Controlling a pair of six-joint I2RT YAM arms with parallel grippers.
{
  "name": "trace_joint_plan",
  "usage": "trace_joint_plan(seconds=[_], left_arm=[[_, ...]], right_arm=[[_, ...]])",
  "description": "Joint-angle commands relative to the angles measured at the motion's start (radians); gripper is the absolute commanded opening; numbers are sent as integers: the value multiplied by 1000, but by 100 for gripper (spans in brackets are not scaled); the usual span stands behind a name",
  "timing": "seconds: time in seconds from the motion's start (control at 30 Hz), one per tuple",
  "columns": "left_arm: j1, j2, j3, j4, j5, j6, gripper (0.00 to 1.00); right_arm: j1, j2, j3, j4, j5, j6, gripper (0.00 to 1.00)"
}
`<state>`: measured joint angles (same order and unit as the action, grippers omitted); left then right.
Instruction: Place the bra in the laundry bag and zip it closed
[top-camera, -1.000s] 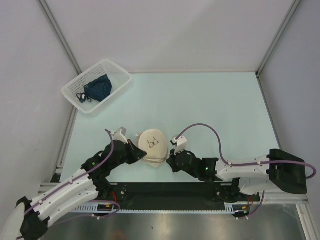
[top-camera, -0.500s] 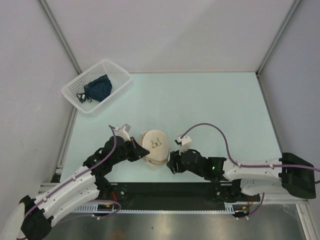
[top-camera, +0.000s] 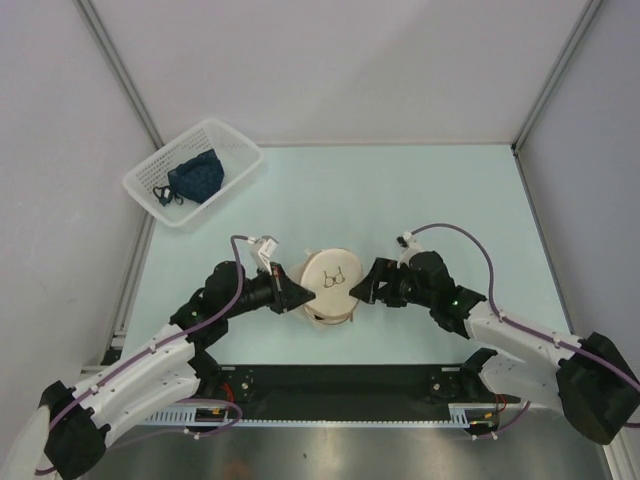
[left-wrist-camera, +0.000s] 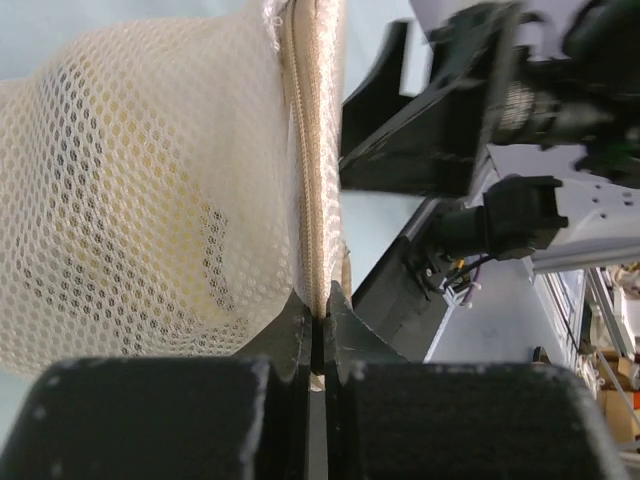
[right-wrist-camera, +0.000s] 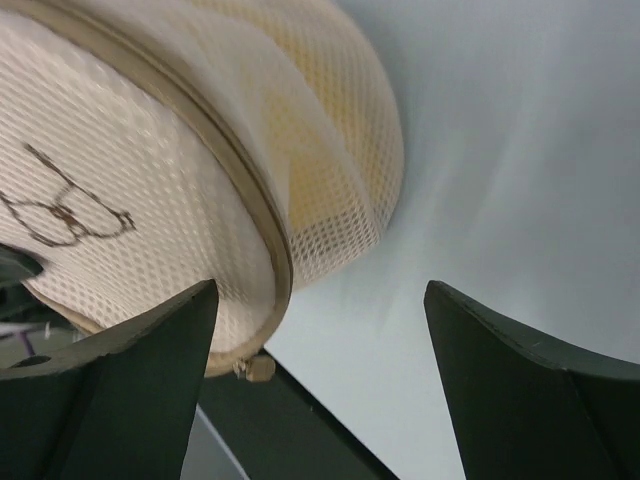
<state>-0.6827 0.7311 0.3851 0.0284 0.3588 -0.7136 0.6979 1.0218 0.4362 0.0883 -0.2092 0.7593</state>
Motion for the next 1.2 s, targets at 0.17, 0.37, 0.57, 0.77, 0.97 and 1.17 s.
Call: trace_joint_plan(seconds=[0.17,0.37,0.57,0.77,0.97,1.17], left_arm=[[14,25,52,165,164,52,0],[17,86,95,130,180,98,0],[11,-3,239,-211,-145,158,87],[-40,-185,227,-324,-241,106,73],[-302,-127,181,-266,-340,7,53],[-586,135,291,-257,-580,-64,67]], right_arm=[[-37,8,-100,301,-279,37,83],[-43,-92,-145,337,-259,72,45],[-37,-152,-166,321,-161,163,10],[18,-170,-113,240,77,193,3],[115,-147,-31,182,270,184,4],[189,-146,25,107,395,206,5]])
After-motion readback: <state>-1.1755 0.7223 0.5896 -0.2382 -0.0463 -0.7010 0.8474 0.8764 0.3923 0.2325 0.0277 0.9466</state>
